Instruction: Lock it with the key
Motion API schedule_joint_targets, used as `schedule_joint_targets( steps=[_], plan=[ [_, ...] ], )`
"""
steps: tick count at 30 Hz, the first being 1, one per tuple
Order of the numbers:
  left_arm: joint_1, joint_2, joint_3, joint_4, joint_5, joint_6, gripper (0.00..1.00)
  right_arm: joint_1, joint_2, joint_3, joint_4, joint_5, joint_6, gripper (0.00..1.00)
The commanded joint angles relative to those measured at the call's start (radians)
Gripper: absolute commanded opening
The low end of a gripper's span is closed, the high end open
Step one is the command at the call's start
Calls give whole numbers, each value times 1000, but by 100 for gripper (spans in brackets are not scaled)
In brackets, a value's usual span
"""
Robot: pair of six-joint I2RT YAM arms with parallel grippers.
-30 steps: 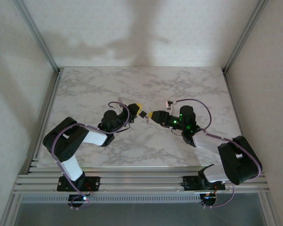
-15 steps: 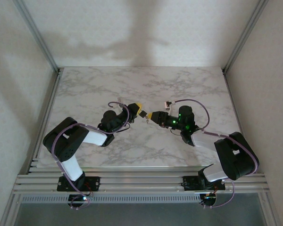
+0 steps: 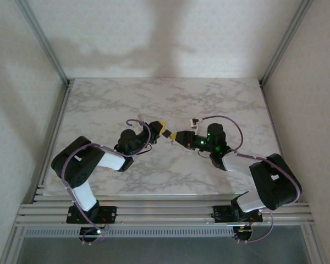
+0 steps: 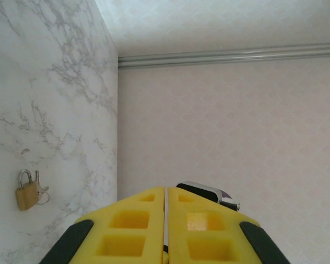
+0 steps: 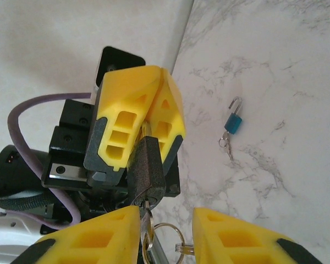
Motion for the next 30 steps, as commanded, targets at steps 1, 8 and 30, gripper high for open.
schedule_joint_targets(
  steps=[1, 8, 30],
  plan=[
    [7, 17, -8, 75, 21, -15, 0, 8, 9, 28, 30, -17, -11, 30],
    [7, 22, -6, 78, 21, -20, 0, 13, 10, 31, 28, -23, -14, 26],
    [6, 41, -4, 101, 21, -37, 0, 20, 26, 43, 24, -41, -15, 17]
  ],
)
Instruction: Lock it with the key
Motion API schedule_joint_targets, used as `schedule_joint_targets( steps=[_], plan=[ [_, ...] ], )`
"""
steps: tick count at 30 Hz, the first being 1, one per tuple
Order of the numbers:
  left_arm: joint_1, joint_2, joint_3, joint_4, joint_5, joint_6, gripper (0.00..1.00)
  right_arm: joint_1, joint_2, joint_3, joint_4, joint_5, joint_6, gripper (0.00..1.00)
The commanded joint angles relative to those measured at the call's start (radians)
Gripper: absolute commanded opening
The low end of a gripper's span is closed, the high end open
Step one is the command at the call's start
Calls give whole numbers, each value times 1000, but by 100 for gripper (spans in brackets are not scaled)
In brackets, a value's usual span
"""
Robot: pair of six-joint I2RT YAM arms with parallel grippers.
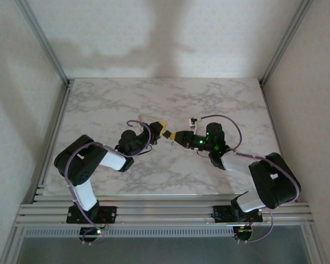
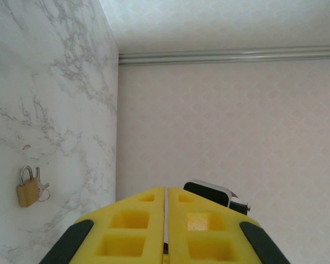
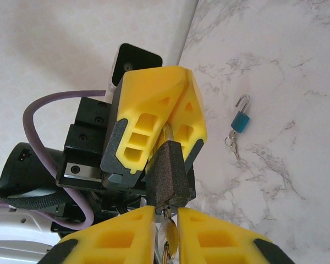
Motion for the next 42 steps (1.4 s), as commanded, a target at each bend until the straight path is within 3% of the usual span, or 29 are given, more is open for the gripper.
schedule_joint_targets(
  steps=[1, 25, 42],
  plan=[
    [6, 6, -2, 63, 15, -14, 0, 10, 14, 26, 20, -32, -12, 17],
    [20, -9, 1, 54, -19, -18, 0, 10, 12, 41, -17, -41, -25, 0],
    [49, -34, -6, 42, -56, -34, 0, 9, 18, 48, -28, -55, -24, 0]
  ],
)
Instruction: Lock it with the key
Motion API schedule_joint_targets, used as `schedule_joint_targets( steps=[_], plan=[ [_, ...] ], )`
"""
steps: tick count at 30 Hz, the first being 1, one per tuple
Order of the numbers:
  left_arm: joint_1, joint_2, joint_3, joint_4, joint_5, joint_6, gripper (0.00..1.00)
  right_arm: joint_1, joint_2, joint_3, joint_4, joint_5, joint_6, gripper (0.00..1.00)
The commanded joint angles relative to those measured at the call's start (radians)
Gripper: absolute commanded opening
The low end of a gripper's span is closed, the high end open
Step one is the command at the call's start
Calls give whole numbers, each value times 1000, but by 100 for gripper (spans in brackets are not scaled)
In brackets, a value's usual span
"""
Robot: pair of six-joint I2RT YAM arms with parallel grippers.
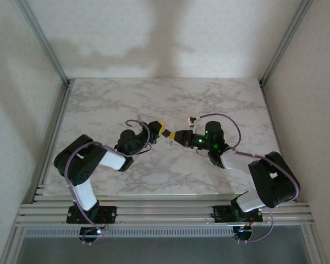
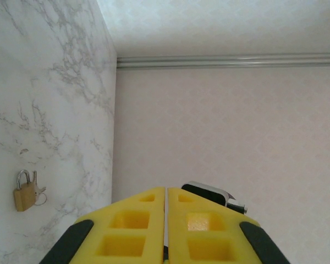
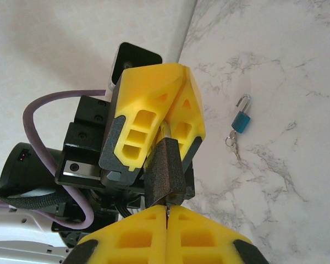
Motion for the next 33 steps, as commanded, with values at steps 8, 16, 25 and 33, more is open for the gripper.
schedule_joint_targets(
  steps=[8, 16, 25, 33],
  plan=[
    [45, -38, -6, 35, -70, -25, 0, 8, 15, 26, 6, -58, -10, 0],
    [57, -42, -2, 33, -75, -30, 0, 8, 18, 28, 6, -64, -8, 0],
    [74, -49, -8, 32, -77, -35, 0, 8, 18, 30, 4, -69, -7, 0],
    [80, -52, -5, 29, -71, -40, 0, 9, 20, 30, 7, -70, -4, 0]
  ],
)
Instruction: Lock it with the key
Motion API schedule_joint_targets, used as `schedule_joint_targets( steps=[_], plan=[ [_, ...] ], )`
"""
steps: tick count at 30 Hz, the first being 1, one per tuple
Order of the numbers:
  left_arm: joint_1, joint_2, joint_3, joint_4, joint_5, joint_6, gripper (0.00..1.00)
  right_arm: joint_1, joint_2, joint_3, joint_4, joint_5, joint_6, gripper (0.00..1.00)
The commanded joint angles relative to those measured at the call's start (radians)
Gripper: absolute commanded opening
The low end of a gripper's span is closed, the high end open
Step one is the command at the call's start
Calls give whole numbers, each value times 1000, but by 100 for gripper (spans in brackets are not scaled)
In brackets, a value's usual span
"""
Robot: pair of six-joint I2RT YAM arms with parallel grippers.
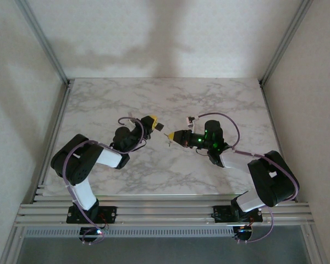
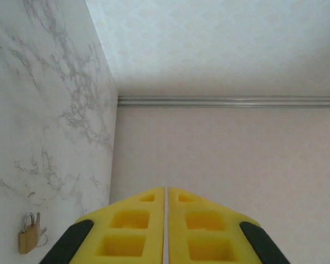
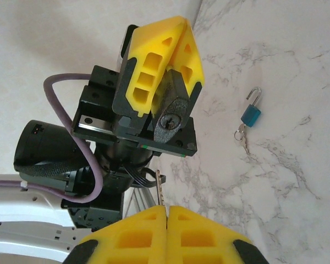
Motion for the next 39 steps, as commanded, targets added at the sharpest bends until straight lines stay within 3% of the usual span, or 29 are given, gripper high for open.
schedule_joint_targets(
  steps=[1, 9, 18, 29, 39],
  plan=[
    [7, -38, -1, 36, -16, -11, 0, 6, 8, 12, 10, -27, -5, 0],
    [24, -50, -6, 15, -10, -2, 0, 6, -7, 13, -10, -22, -18, 0],
    [35, -81, -7, -78, 4, 53, 0, 5, -124, 2, -146, 58, -110, 0],
    [35, -135, 18, -348, 34, 217, 0, -11, -247, -42, -205, 158, -158, 0],
    [28, -96, 100, -624, 58, 383, 0, -20, -256, -48, -210, 172, -155, 0]
  ],
)
